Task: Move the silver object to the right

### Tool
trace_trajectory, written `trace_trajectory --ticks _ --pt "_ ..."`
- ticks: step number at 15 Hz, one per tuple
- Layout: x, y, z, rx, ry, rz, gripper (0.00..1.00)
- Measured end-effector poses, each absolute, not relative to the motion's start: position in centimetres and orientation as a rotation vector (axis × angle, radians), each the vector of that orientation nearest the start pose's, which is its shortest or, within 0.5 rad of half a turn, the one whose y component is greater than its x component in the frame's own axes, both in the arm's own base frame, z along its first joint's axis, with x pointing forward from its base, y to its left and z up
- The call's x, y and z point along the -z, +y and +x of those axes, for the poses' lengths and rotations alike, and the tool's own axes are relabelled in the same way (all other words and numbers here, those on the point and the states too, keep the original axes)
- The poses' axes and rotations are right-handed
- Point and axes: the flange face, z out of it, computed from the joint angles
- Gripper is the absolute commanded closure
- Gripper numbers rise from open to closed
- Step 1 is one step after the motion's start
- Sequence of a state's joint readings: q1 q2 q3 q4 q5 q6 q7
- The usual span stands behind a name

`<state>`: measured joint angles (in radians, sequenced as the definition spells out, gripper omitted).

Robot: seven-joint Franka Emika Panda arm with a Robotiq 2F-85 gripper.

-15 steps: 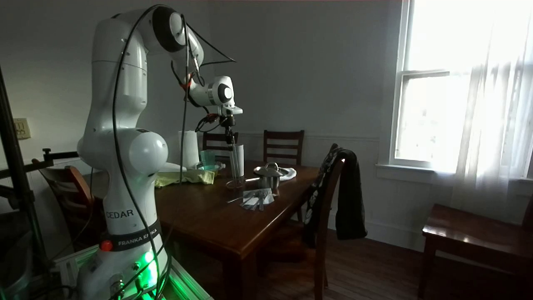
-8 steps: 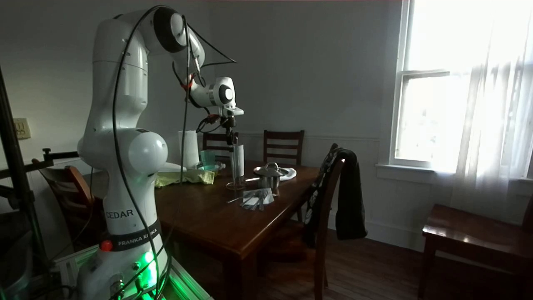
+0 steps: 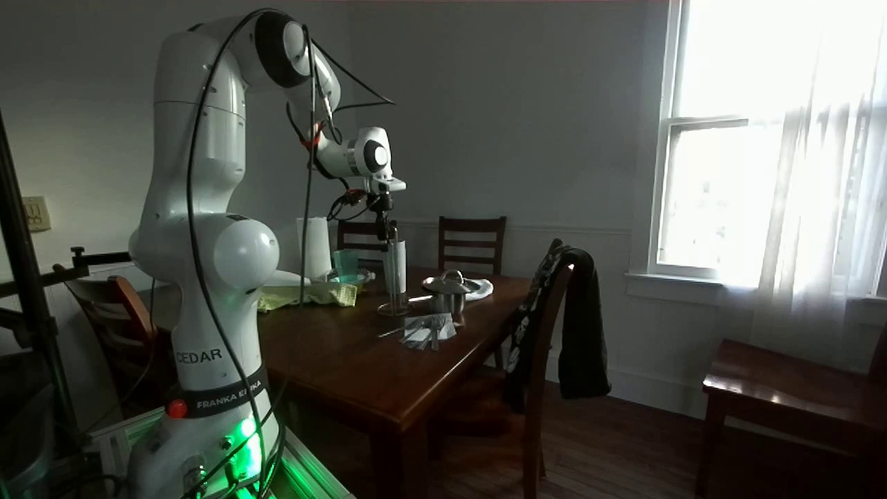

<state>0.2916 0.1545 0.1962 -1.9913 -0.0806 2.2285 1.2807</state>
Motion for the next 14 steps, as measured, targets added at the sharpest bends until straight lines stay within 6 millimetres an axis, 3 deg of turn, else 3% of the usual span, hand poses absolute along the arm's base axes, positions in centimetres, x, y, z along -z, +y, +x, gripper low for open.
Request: trace_trajectory --ticks 7,14 --pt "-43.3 29.7 51.3 0.226 0.685 -2.969 0.00" --pt "-49.6 31.1 47.2 0.274 0.197 -3.097 0.00"
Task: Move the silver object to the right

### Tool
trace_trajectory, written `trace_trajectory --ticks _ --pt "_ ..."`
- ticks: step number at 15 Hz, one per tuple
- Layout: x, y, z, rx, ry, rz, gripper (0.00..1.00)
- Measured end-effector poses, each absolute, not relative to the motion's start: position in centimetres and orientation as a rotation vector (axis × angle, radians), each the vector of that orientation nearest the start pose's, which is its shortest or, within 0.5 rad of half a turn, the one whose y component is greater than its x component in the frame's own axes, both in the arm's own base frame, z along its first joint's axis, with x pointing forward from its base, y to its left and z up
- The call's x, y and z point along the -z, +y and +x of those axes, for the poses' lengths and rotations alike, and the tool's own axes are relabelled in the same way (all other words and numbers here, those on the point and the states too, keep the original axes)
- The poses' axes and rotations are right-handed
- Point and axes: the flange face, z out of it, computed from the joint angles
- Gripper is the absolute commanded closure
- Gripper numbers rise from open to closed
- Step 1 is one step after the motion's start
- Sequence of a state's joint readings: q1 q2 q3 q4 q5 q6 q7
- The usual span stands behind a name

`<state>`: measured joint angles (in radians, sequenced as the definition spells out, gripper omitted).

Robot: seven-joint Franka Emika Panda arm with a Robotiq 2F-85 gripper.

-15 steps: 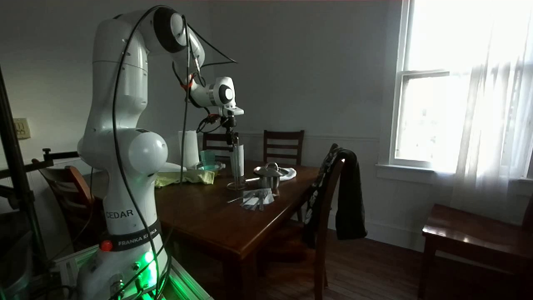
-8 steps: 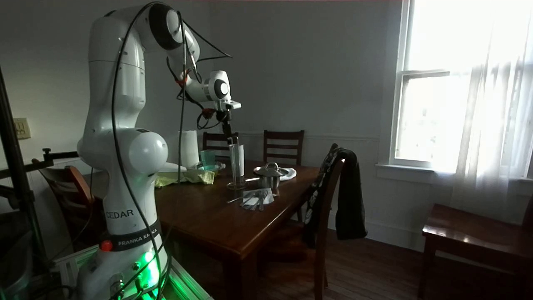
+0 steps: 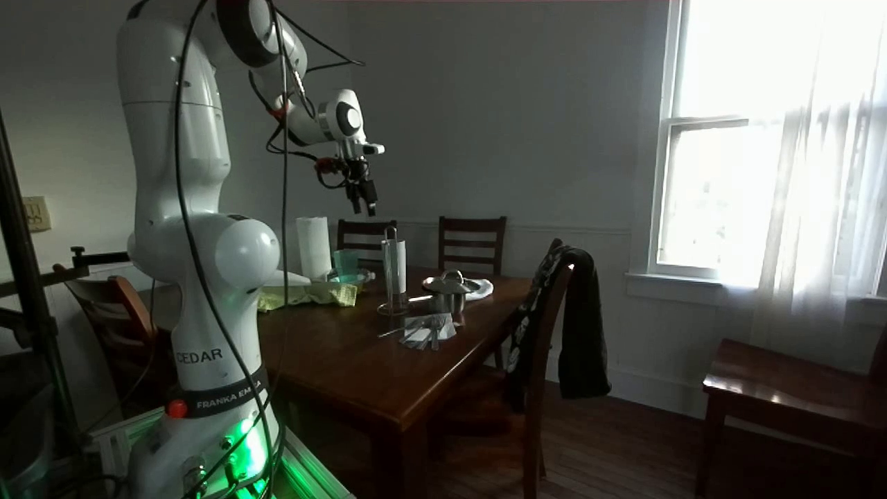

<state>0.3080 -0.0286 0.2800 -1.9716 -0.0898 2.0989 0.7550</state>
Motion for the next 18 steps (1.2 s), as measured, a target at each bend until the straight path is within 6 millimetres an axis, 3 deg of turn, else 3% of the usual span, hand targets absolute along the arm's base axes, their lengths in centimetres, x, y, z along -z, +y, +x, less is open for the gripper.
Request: trace_trajectory --ticks 8,18 --pt "-58.6 33.7 40.1 0.354 -0.336 -3.228 0.00" --pt "-58.4 33.8 40.2 0.344 -0.340 -3.234 0.00"
